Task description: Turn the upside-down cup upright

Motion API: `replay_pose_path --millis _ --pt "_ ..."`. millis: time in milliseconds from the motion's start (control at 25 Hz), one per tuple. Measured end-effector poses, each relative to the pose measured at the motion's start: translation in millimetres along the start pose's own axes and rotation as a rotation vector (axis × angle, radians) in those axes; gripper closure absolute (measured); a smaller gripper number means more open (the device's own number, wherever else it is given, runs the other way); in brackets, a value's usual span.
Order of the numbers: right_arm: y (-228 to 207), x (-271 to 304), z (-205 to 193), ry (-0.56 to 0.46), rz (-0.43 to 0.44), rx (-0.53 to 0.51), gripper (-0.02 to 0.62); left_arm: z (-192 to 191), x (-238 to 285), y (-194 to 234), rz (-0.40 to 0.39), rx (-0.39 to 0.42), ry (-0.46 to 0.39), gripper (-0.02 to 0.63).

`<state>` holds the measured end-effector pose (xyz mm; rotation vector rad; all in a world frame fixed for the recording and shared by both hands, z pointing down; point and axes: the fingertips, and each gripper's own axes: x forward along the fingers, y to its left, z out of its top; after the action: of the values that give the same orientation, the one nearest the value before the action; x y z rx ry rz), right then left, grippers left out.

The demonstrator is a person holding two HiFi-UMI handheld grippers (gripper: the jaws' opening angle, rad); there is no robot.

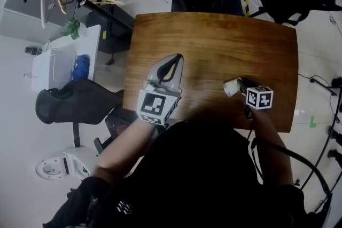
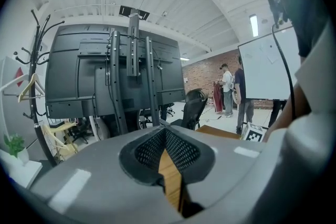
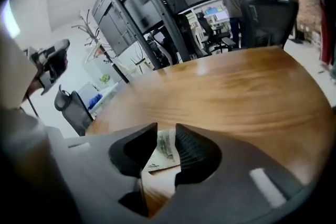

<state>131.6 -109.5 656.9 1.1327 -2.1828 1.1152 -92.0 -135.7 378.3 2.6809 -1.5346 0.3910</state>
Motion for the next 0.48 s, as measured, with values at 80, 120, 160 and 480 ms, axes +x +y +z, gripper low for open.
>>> replay_pose_path --millis 80,120,160,480 --pt "6 -2 2 -0.004 -0.014 -0.068 0.51 4 3 0 0.0 0.003 -0.008 0.606" --pt "9 -3 3 -0.008 -0.02 -0.096 0.519 5 4 0 0.0 0.004 -0.012 0.606" --pt "11 -5 5 -0.012 -0.027 -0.125 0.522 6 4 -1 -0.003 0.004 -0.014 0.606" --pt "37 -21 21 -0.053 -0.066 -0.343 0.556 4 4 -5 -0.015 -0.006 -0.015 0.606"
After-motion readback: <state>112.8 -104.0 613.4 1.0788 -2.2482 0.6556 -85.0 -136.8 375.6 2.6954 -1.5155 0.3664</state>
